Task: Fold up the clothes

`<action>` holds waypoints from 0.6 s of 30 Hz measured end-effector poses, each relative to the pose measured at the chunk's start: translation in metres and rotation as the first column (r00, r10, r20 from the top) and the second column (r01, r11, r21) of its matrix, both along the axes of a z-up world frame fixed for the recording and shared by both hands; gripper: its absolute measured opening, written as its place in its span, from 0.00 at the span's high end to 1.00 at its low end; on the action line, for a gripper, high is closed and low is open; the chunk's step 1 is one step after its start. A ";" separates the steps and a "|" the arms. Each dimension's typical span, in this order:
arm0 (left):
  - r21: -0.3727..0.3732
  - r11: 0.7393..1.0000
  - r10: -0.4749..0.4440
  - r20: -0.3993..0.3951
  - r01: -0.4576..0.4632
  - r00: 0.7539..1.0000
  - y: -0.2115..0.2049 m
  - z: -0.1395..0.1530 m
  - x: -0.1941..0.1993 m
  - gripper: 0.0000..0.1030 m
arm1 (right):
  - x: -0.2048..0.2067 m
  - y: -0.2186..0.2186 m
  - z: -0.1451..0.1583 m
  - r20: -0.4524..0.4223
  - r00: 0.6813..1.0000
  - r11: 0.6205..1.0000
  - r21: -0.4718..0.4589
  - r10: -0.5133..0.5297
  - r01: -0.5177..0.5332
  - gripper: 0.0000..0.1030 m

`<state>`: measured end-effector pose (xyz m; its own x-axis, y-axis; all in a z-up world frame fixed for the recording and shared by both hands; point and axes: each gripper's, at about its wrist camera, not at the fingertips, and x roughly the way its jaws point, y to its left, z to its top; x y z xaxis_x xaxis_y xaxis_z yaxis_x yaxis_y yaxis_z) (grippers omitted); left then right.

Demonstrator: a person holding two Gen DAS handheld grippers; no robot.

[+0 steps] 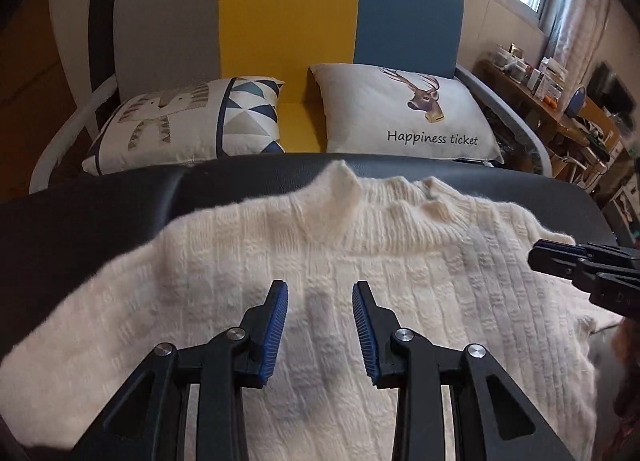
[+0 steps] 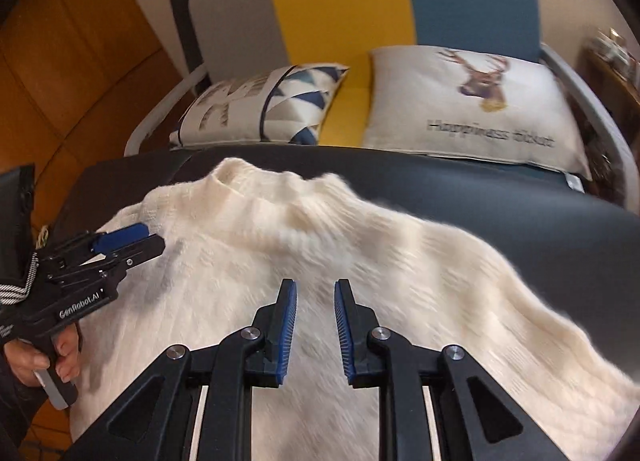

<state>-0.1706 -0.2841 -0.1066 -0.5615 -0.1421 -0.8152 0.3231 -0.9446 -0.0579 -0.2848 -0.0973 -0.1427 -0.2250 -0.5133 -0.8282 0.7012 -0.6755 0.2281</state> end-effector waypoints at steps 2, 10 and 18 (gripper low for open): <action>-0.017 1.000 -0.012 -0.002 0.012 1.000 -0.008 -0.002 -0.012 0.68 | -0.006 -0.021 -0.009 -0.013 1.000 0.999 0.029 0.022 -0.021 0.82; -0.014 0.998 0.070 0.058 -0.069 0.996 -0.031 -0.031 -0.050 0.67 | -0.040 -0.021 -0.030 -0.024 0.994 0.992 0.055 -0.109 0.110 0.84; 0.072 0.989 0.128 0.010 -0.128 0.992 -0.035 -0.017 -0.023 0.65 | -0.031 0.009 -0.012 0.047 0.995 0.994 -0.055 -0.089 0.092 0.82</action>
